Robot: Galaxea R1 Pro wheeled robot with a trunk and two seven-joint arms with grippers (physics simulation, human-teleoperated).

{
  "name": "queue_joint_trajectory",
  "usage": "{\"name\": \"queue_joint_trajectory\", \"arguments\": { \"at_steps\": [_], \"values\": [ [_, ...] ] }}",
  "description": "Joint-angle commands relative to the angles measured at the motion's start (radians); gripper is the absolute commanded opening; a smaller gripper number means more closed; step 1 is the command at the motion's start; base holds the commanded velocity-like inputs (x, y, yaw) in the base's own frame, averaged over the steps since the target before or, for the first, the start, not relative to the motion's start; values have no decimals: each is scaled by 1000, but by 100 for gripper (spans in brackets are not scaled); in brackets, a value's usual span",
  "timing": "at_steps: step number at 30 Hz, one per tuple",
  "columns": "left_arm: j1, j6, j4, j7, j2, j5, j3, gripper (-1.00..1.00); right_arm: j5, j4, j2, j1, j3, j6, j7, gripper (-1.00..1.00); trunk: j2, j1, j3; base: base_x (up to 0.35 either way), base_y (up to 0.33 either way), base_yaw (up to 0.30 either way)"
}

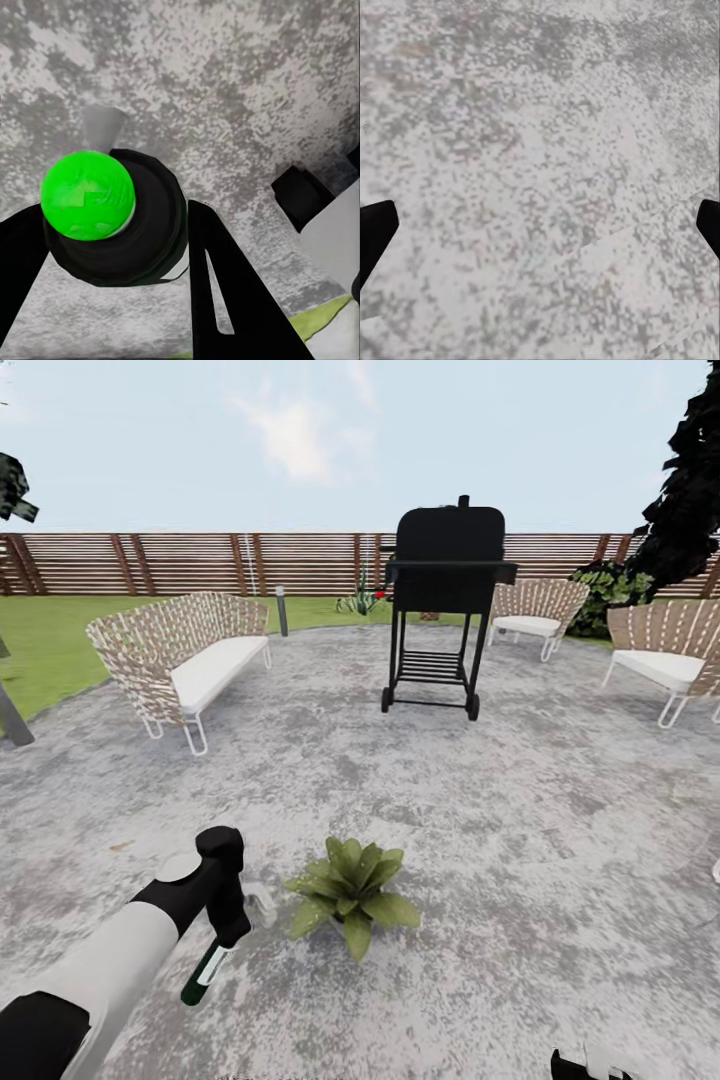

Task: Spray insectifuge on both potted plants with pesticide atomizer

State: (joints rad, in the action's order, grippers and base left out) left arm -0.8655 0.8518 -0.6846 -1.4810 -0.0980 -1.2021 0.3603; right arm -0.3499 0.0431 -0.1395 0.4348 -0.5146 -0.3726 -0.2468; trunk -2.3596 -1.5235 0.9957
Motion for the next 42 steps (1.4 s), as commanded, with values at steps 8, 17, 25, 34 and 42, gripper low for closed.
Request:
{"name": "queue_joint_trajectory", "arguments": {
  "at_steps": [8, 17, 25, 34, 42],
  "values": [
    [-4, 28, -3, -9, 0, -10, 7, -100, -12, -2, -1, 1, -7, -3, -3, 100, 0, 0, 1, 132, -94, 76],
    [-16, 29, -12, -10, 0, -10, 3, -100, -12, -2, -2, 1, -7, -2, -3, 100, 0, 0, 1, -20, -245, 0],
    [-69, 29, -14, -18, 9, -10, 6, -100, -12, -2, 1, 1, -7, -2, -3, 100, 0, 0, 1, -121, -222, 174],
    [-96, 30, -15, -23, 15, -32, 9, -100, -12, -2, 1, 1, -7, -2, -3, 100, 0, 0, 1, 200, -176, 275],
    [-117, 36, -15, -27, 17, -40, 7, -100, -12, -2, -2, 1, -7, -3, -3, 100, 0, 0, 1, 20, -13, 45]
  ]
}}
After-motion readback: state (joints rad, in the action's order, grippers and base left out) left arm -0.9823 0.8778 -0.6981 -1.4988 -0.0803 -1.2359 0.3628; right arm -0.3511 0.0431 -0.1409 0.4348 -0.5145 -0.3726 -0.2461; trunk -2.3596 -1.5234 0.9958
